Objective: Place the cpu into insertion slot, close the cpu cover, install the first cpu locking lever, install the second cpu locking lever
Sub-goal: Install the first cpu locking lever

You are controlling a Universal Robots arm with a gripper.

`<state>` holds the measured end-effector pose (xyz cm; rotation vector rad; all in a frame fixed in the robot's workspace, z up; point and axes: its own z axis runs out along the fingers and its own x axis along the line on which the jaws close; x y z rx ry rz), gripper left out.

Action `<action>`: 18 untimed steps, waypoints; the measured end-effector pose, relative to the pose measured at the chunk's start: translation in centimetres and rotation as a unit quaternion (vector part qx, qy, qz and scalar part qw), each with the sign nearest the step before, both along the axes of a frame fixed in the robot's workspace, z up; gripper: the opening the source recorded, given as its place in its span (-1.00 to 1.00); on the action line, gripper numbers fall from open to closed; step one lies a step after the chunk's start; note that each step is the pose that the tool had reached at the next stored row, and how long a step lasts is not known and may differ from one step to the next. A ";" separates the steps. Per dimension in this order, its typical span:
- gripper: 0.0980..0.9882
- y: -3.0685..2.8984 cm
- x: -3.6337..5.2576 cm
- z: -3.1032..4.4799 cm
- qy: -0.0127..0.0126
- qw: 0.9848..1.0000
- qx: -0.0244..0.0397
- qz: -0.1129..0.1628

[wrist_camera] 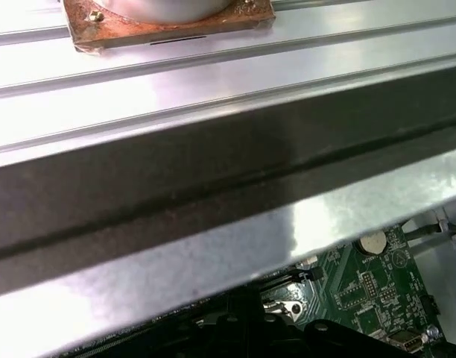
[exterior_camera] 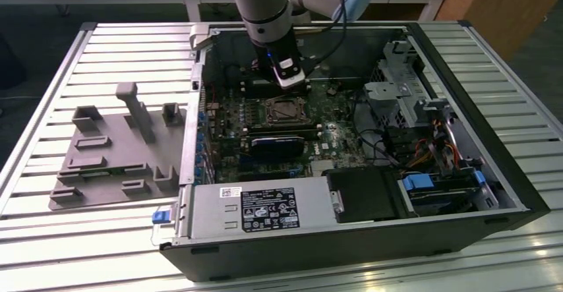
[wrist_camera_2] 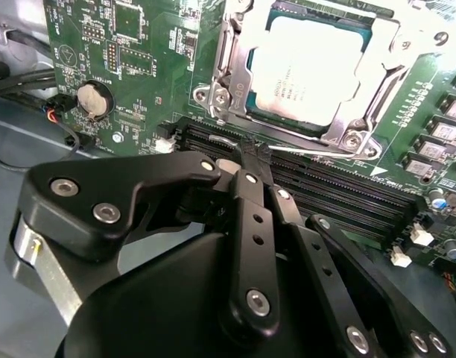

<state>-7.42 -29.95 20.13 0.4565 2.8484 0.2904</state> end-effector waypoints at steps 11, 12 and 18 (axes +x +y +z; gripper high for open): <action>-0.99 -0.01 -0.05 -0.53 0.000 1.000 0.000 -0.008; -0.99 -0.02 -0.05 -0.58 0.000 1.000 0.000 -0.009; -0.99 -0.11 -0.07 -0.86 0.000 1.000 0.000 -0.010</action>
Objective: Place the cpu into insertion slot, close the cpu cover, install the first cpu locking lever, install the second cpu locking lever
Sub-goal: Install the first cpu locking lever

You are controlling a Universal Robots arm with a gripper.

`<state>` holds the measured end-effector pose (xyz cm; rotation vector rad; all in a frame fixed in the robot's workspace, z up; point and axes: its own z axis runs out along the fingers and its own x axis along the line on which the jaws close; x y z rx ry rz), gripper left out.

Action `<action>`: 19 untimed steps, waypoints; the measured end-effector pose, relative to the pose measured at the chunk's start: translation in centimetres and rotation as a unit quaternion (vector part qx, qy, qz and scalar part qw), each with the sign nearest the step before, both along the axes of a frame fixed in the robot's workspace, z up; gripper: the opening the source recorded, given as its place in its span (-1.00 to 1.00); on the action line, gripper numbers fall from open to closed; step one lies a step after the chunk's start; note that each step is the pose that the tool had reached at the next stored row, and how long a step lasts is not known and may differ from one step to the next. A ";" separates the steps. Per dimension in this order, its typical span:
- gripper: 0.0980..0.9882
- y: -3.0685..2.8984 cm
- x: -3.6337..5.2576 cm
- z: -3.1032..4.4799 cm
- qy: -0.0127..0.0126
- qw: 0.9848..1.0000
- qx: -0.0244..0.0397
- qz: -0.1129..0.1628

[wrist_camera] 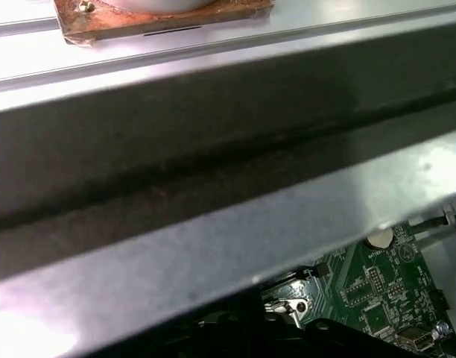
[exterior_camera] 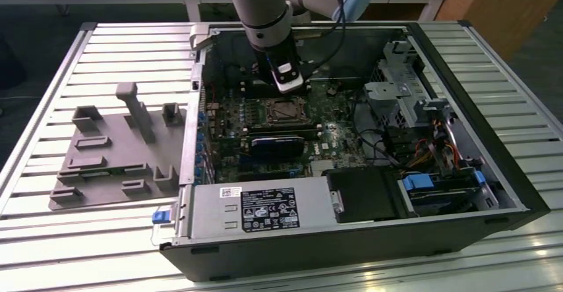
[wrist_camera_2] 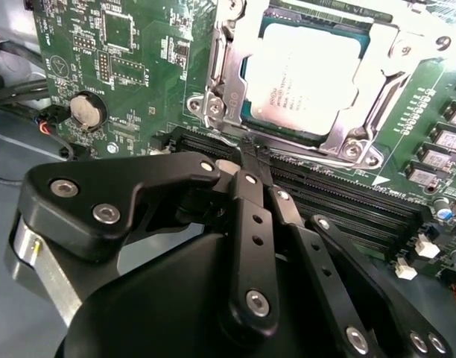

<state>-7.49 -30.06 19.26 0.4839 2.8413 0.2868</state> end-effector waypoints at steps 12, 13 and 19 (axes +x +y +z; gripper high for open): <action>-0.99 -0.22 -0.01 -0.35 0.000 1.000 0.000 -0.001; -0.99 -0.22 -0.01 -0.35 0.000 1.000 0.000 -0.001; -0.99 -0.21 -0.01 -0.37 0.000 1.000 0.006 -0.001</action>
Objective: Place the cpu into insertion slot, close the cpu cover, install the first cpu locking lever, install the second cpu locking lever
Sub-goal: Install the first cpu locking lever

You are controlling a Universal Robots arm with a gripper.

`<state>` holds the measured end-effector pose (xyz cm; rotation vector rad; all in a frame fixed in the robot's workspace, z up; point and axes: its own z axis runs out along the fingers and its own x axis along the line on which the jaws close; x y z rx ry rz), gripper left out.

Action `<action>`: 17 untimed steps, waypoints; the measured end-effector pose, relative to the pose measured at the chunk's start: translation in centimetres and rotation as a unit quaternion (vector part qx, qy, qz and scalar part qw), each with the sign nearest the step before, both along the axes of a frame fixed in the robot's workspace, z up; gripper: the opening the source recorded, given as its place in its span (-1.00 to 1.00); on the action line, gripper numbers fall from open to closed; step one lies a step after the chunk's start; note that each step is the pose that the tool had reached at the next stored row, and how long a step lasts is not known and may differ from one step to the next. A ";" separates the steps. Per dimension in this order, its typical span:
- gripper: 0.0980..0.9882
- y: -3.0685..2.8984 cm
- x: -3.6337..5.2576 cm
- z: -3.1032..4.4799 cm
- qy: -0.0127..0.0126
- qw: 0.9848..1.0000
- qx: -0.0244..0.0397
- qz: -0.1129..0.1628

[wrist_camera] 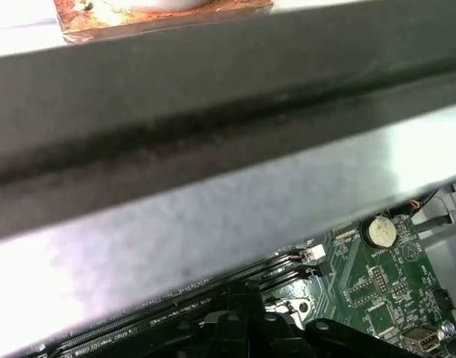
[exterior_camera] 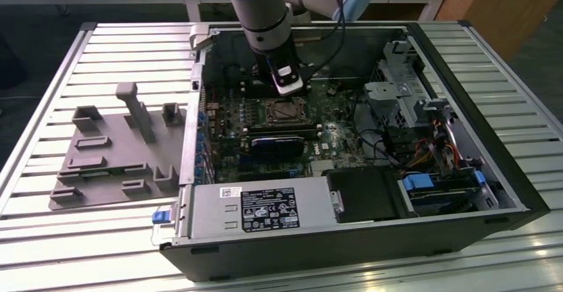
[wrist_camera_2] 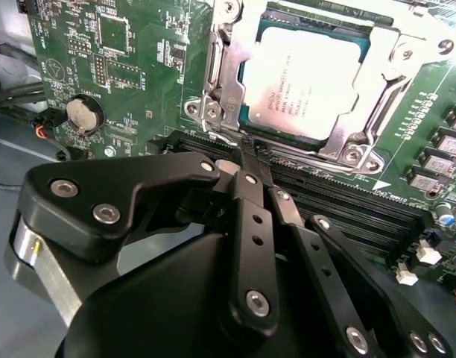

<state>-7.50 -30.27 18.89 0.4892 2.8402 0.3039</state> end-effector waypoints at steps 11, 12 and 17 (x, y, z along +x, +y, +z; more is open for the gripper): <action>-0.99 0.00 0.00 1.10 0.000 1.000 -0.012 0.000; -0.99 0.00 0.00 1.25 0.000 1.000 -0.015 0.000; -0.99 0.00 0.01 1.44 0.001 0.999 -0.047 -0.004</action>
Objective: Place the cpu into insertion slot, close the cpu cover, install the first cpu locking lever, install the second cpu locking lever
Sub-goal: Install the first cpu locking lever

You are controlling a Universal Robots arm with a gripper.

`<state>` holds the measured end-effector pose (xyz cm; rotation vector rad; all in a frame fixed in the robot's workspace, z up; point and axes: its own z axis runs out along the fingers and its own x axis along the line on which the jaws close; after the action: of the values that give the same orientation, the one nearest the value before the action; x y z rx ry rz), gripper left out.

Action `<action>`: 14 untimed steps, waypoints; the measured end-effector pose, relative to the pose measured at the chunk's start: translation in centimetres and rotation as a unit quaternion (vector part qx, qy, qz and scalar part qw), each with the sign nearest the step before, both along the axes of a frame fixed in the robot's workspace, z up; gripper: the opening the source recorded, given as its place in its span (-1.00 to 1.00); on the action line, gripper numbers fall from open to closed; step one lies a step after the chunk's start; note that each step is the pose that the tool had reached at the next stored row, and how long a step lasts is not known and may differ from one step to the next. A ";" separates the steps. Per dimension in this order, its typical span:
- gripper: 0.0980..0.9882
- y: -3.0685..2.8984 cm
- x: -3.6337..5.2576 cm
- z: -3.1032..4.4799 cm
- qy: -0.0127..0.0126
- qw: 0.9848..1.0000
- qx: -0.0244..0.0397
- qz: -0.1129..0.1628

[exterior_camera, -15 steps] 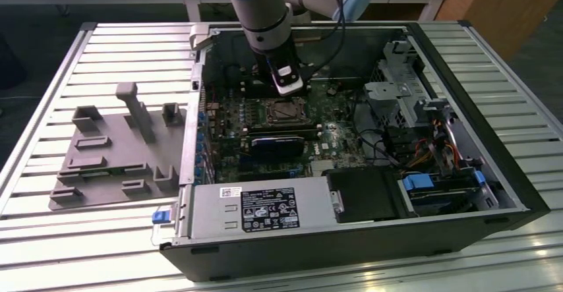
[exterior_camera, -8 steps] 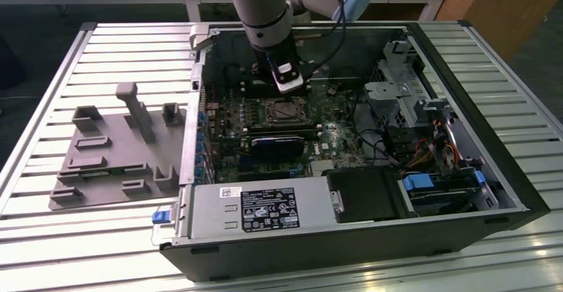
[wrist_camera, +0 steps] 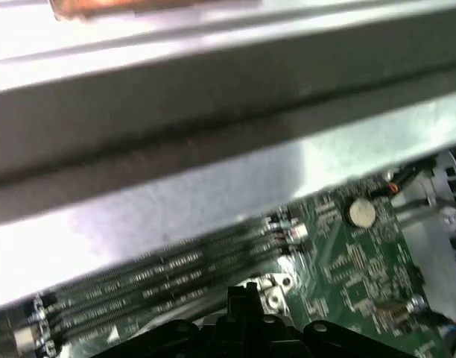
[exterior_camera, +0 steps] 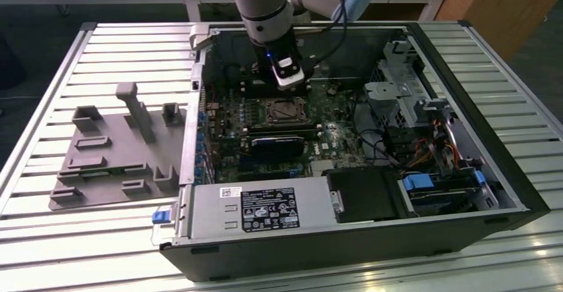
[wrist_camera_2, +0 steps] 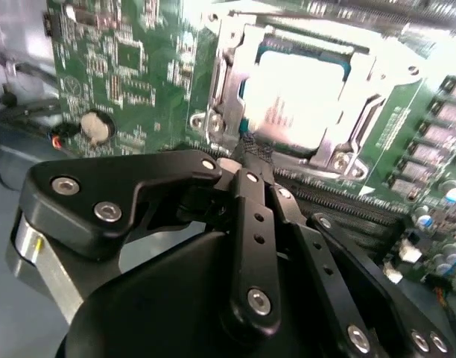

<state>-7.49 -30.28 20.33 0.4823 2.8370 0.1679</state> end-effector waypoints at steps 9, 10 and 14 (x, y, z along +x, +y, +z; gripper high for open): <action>-0.99 0.00 0.06 0.00 0.012 1.000 -0.009 -0.001; -0.99 0.00 0.10 -0.01 0.018 1.000 -0.009 -0.001; -0.99 -0.03 0.23 -0.02 0.036 0.999 -0.009 -0.001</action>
<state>-7.26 -30.30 20.31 0.4963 2.9062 0.1272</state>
